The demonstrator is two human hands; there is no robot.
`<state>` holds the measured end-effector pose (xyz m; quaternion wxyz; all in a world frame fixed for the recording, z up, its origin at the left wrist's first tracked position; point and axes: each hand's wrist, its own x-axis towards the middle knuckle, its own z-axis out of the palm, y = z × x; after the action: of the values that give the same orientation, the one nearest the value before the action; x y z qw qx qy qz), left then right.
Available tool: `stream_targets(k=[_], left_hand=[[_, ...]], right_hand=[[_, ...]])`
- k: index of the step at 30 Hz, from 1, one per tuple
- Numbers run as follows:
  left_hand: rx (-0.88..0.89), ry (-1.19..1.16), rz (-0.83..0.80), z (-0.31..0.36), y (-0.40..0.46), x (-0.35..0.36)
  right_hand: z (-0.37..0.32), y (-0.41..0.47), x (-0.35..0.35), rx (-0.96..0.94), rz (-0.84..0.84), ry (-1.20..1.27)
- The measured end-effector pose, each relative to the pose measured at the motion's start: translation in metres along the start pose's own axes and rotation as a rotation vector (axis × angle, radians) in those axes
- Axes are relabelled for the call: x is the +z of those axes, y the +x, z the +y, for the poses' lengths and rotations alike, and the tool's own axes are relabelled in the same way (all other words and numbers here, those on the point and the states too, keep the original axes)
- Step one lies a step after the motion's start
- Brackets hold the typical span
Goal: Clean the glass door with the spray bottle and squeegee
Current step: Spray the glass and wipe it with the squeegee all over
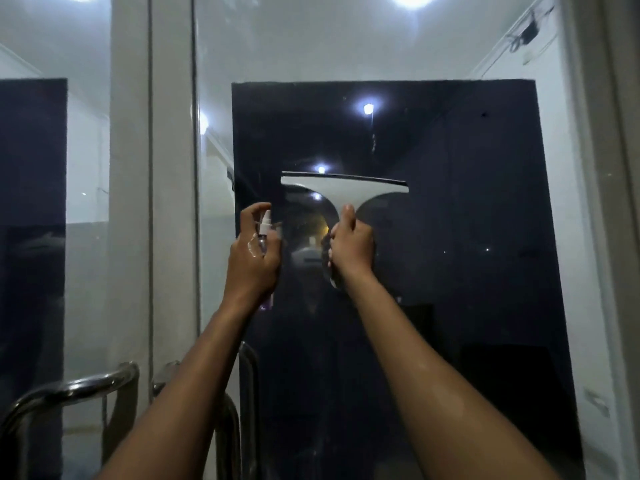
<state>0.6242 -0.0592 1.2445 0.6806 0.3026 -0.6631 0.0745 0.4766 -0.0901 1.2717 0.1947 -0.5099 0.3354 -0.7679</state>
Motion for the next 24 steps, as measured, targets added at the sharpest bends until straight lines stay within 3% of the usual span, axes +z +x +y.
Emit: stream_targets(k=[6, 9, 12, 16, 24], left_hand=[[0.016, 0.029, 0.037, 0.018, 0.056, 0.001], [0.048, 0.04, 0.064, 0.017, 0.068, -0.002], [0.04, 0.013, 0.083, 0.012, 0.066, -0.004], [-0.004, -0.014, 0.08, 0.005, 0.053, -0.001], [0.0, -0.059, 0.055, -0.012, 0.024, 0.0]], right_hand=[[-0.088, 0.08, 0.038, 0.016, -0.105, -0.039], [-0.1, 0.091, 0.043, 0.083, -0.118, -0.066], [-0.061, 0.065, 0.038, 0.082, -0.082, -0.228], [0.015, 0.002, 0.018, 0.09, -0.074, -0.165], [0.119, -0.105, -0.041, 0.347, -0.087, -0.34]])
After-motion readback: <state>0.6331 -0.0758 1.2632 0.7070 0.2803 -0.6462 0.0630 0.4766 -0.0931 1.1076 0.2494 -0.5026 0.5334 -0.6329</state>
